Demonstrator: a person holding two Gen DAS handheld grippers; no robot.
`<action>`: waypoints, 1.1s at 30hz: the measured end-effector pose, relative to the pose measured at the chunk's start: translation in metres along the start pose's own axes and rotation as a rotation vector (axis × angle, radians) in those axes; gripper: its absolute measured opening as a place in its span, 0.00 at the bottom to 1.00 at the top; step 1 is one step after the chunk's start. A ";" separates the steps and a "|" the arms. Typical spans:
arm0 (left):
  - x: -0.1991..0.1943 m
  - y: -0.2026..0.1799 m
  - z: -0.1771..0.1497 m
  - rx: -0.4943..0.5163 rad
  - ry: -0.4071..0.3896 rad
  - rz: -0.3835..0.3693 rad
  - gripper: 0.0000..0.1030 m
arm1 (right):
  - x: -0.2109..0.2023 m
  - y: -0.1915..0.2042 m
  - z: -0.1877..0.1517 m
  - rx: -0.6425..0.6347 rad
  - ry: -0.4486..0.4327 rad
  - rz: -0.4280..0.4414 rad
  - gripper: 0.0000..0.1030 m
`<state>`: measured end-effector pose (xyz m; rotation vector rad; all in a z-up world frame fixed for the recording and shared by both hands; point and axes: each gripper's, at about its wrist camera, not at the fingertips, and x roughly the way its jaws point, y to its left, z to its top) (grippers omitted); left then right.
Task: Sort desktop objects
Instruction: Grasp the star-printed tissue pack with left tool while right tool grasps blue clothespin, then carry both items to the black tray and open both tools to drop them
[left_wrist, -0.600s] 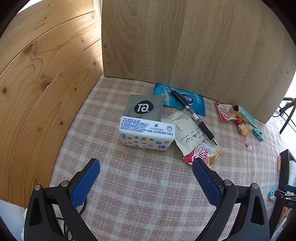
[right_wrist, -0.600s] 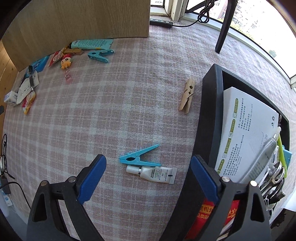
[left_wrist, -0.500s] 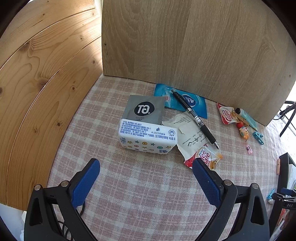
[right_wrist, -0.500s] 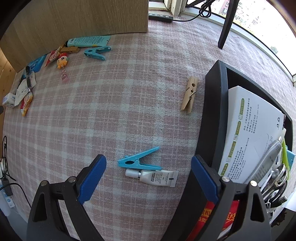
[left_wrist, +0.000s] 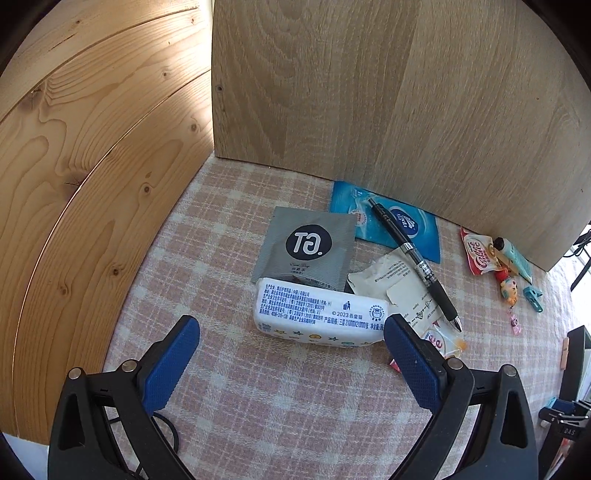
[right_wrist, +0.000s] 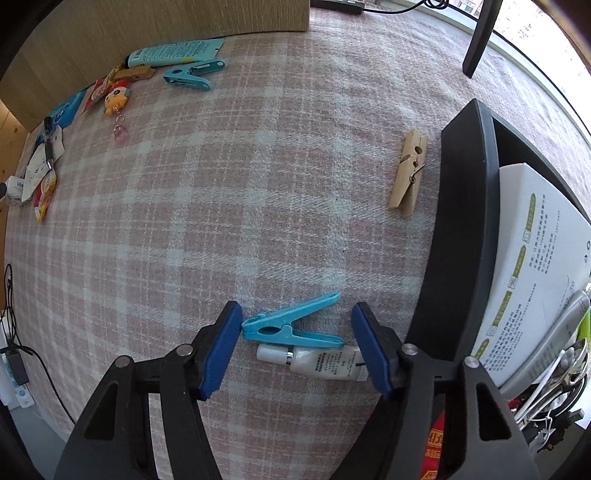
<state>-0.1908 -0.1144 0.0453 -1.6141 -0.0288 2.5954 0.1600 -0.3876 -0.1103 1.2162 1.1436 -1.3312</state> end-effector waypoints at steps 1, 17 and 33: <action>0.001 -0.002 0.001 0.018 -0.006 -0.002 0.98 | -0.002 0.000 0.002 0.004 0.002 0.003 0.43; 0.012 -0.025 -0.002 0.267 -0.034 -0.032 0.70 | -0.005 0.010 -0.020 0.003 -0.001 0.022 0.40; -0.018 -0.011 0.003 0.282 -0.106 -0.072 0.69 | -0.028 0.037 0.014 -0.018 -0.040 0.075 0.40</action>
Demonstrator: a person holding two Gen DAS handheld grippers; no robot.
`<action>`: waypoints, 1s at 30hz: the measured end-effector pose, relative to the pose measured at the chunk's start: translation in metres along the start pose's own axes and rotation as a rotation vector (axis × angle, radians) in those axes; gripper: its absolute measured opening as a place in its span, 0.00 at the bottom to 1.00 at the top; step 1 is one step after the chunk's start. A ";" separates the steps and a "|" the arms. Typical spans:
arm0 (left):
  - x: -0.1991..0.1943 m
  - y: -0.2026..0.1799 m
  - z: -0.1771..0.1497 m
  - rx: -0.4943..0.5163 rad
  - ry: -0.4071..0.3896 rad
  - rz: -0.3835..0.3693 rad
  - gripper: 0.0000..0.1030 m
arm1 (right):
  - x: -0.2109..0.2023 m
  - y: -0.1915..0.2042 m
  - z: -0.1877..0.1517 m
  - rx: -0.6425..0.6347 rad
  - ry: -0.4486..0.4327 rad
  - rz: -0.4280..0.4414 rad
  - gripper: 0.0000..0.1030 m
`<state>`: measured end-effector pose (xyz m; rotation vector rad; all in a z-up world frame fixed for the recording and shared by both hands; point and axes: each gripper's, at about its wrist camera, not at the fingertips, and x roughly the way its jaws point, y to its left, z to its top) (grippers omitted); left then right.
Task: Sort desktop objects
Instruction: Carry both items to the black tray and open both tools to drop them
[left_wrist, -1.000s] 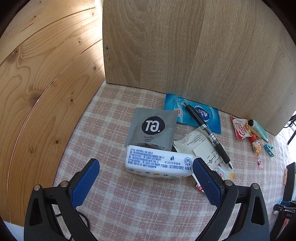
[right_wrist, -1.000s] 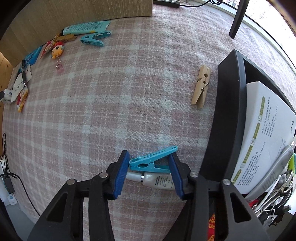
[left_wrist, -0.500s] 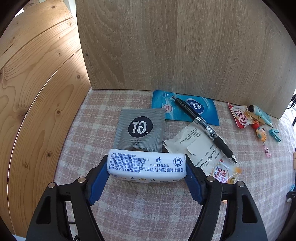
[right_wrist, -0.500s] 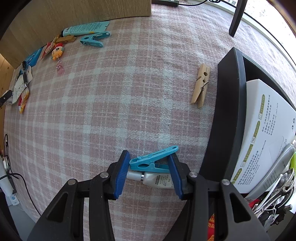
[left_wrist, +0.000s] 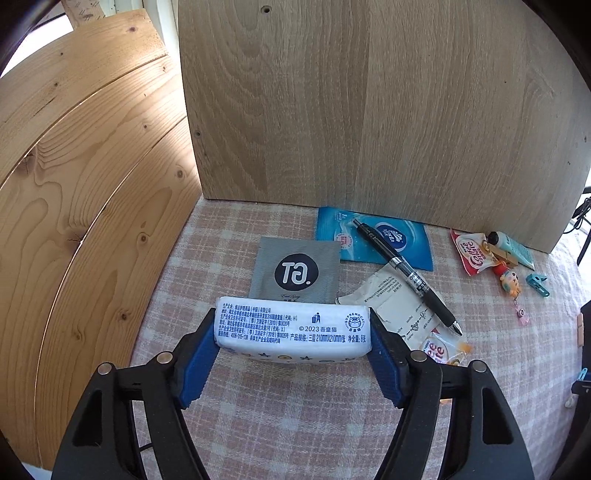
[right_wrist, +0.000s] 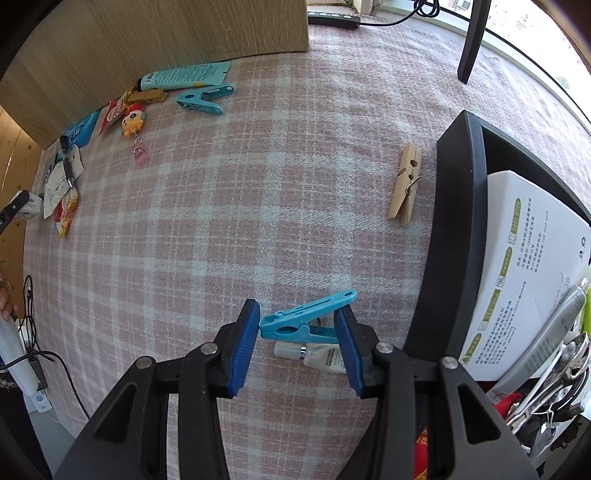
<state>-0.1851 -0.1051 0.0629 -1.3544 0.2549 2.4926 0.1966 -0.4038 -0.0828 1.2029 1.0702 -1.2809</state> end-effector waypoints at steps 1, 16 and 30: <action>-0.003 0.002 0.001 -0.004 -0.002 -0.010 0.69 | -0.004 0.006 0.001 0.000 -0.008 0.002 0.40; -0.094 -0.111 -0.015 0.250 -0.038 -0.277 0.69 | -0.133 -0.014 -0.048 0.076 -0.139 0.001 0.40; -0.197 -0.297 -0.086 0.639 -0.016 -0.635 0.69 | -0.182 -0.242 -0.078 0.234 -0.200 -0.090 0.40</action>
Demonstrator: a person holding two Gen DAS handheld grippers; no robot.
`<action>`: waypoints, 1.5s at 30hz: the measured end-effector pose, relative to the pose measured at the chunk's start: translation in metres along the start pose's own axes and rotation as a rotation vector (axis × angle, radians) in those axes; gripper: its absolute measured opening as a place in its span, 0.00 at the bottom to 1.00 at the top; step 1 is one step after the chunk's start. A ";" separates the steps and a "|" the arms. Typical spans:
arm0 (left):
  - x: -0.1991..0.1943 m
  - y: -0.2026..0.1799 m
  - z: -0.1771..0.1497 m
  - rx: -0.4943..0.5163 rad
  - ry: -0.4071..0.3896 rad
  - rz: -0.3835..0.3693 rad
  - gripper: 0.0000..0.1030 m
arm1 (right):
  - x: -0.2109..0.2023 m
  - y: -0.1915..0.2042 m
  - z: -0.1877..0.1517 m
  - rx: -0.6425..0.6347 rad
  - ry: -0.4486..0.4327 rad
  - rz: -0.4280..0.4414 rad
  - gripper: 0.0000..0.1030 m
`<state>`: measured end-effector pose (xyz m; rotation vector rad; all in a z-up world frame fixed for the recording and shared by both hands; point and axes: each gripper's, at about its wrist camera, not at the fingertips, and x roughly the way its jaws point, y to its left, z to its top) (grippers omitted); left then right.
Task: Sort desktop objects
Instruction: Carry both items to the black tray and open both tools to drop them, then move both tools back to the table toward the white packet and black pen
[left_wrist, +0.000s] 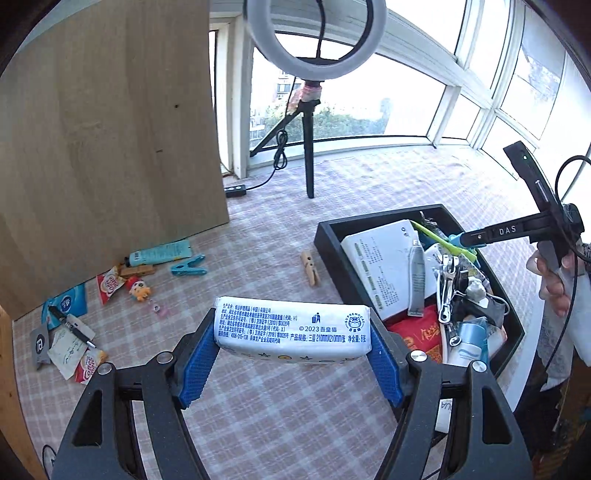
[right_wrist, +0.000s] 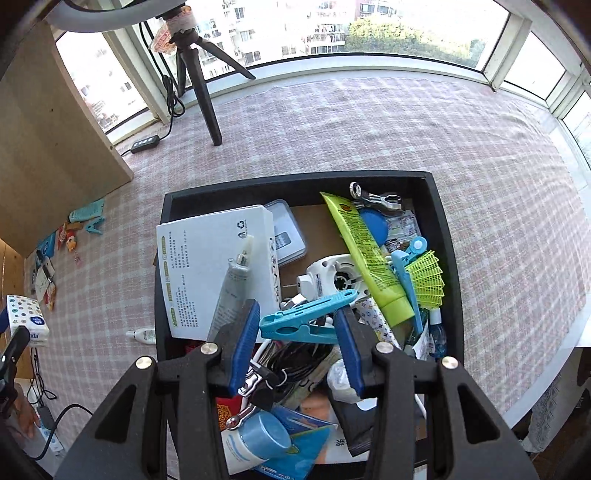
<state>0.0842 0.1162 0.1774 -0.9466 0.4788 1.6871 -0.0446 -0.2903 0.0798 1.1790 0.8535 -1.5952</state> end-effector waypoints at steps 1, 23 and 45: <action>0.002 -0.014 0.002 0.023 0.001 -0.014 0.69 | 0.008 -0.008 0.005 0.006 -0.002 -0.005 0.40; 0.035 -0.195 -0.004 0.437 0.149 -0.249 0.78 | 0.060 -0.062 0.035 0.051 0.003 -0.024 0.58; 0.043 0.079 0.013 0.017 0.129 0.084 0.78 | 0.055 0.086 0.054 -0.215 -0.029 0.108 0.58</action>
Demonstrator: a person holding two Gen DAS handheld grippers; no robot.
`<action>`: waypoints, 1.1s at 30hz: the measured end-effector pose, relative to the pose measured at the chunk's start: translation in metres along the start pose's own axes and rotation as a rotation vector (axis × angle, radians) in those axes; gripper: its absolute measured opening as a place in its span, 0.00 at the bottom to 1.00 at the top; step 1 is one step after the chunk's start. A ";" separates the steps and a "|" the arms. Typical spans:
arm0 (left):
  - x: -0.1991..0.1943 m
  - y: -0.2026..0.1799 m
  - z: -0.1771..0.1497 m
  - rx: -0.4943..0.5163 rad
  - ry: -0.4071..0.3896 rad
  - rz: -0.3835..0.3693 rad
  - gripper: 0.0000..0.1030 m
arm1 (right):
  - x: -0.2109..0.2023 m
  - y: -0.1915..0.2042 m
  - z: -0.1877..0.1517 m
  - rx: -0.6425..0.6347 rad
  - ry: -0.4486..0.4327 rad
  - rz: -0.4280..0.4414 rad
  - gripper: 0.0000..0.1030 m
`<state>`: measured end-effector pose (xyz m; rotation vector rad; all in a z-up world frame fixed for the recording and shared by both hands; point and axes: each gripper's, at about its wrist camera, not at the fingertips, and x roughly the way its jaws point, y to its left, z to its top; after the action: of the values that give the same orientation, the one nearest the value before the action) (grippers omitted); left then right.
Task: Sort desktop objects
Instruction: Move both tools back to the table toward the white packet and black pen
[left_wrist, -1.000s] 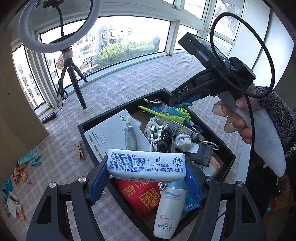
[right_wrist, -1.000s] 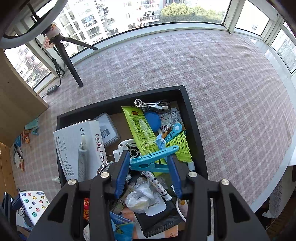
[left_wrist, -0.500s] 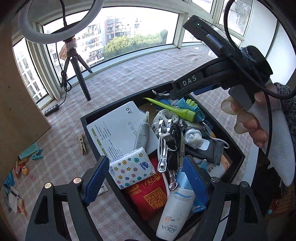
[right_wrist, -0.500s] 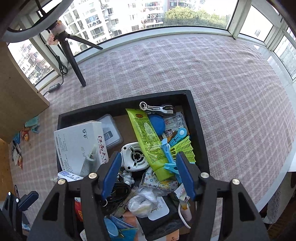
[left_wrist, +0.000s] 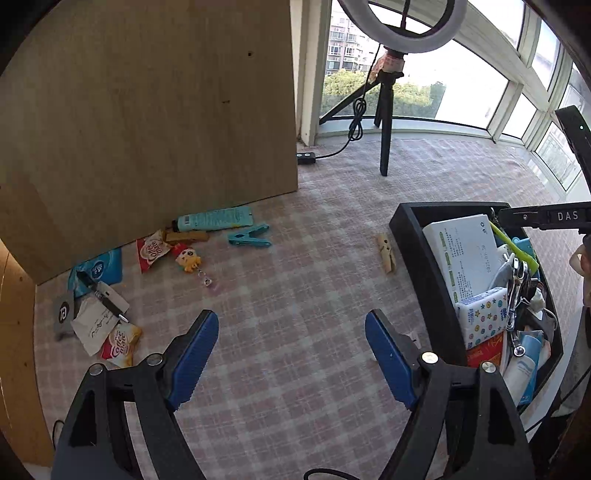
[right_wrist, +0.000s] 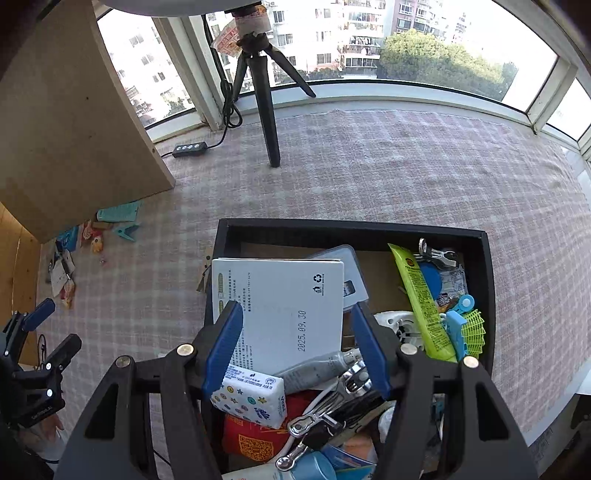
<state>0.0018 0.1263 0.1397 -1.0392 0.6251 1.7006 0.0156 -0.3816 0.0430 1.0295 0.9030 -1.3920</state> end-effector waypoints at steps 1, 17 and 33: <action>0.001 0.018 -0.001 -0.035 0.002 0.017 0.78 | 0.002 0.010 0.002 -0.017 0.001 0.009 0.58; 0.018 0.234 -0.050 -0.491 0.048 0.172 0.76 | 0.049 0.211 0.027 -0.324 0.057 0.217 0.58; 0.074 0.270 -0.059 -0.580 0.114 0.101 0.69 | 0.136 0.420 0.051 -0.564 0.181 0.312 0.45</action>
<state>-0.2377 0.0176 0.0280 -1.5368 0.2532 1.9758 0.4312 -0.5071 -0.0538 0.8195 1.1288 -0.7271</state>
